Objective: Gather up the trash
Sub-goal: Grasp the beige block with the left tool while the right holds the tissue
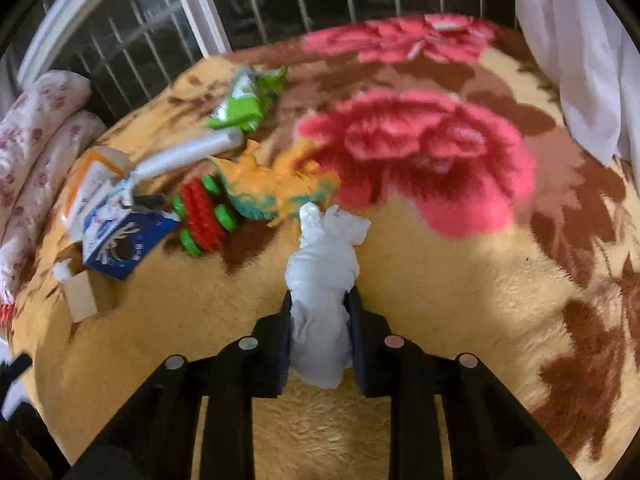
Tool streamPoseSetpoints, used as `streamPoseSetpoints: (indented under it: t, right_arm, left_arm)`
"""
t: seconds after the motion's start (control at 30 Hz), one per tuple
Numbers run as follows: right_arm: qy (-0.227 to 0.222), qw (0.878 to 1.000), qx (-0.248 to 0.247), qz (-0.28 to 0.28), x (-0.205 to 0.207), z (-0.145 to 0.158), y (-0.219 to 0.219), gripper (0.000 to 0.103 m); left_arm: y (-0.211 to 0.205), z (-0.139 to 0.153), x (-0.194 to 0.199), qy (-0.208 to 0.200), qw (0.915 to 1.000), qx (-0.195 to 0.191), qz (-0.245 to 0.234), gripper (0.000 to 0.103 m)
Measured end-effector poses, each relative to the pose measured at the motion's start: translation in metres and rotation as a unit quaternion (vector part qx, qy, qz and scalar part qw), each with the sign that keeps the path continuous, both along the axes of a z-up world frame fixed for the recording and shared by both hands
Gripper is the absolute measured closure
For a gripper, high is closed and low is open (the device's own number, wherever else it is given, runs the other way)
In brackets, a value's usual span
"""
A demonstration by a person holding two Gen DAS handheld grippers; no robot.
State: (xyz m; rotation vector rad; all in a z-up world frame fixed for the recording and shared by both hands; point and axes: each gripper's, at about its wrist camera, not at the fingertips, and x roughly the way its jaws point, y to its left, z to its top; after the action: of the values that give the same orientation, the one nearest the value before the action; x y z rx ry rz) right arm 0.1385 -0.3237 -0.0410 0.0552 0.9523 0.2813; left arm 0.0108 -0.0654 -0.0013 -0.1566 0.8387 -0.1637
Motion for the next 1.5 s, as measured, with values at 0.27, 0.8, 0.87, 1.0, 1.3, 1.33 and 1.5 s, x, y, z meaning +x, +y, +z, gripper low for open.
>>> streamPoseSetpoints:
  t: [0.27, 0.8, 0.87, 1.0, 1.3, 1.33, 1.5]
  right_arm:
    - [-0.037, 0.998, -0.031, 0.040, -0.028, 0.002, 0.015, 0.079]
    - [-0.034, 0.998, 0.030, 0.052, -0.026, 0.005, 0.003, 0.078]
    - [-0.037, 0.997, 0.034, 0.052, -0.027, 0.006, 0.001, 0.078]
    - [-0.031, 0.997, 0.049, 0.041, -0.023, 0.005, -0.006, 0.078]
    - [0.001, 0.996, 0.093, 0.015, -0.011, -0.005, -0.021, 0.078]
    - [-0.004, 0.996, 0.083, 0.016, -0.013, -0.004, -0.018, 0.078]
    - [-0.017, 0.997, 0.078, 0.006, -0.019, -0.001, -0.022, 0.078]
  left_arm:
    - [-0.031, -0.013, 0.060, 0.036, 0.9987, -0.034, 0.016, 0.013]
    - [-0.023, -0.036, 0.112, 0.081, 0.9954, -0.018, 0.047, 0.058]
    - [-0.014, -0.028, 0.092, 0.051, 0.9960, -0.071, 0.019, 0.058]
    - [-0.006, -0.009, 0.045, 0.011, 0.9956, -0.092, -0.015, 0.058]
    - [-0.010, 0.016, -0.031, -0.043, 0.9976, -0.038, -0.039, 0.058]
    - [-0.006, 0.012, -0.026, -0.032, 0.9979, -0.047, -0.032, 0.058]
    - [0.016, -0.024, 0.006, 0.034, 0.9958, -0.083, -0.015, 0.058]
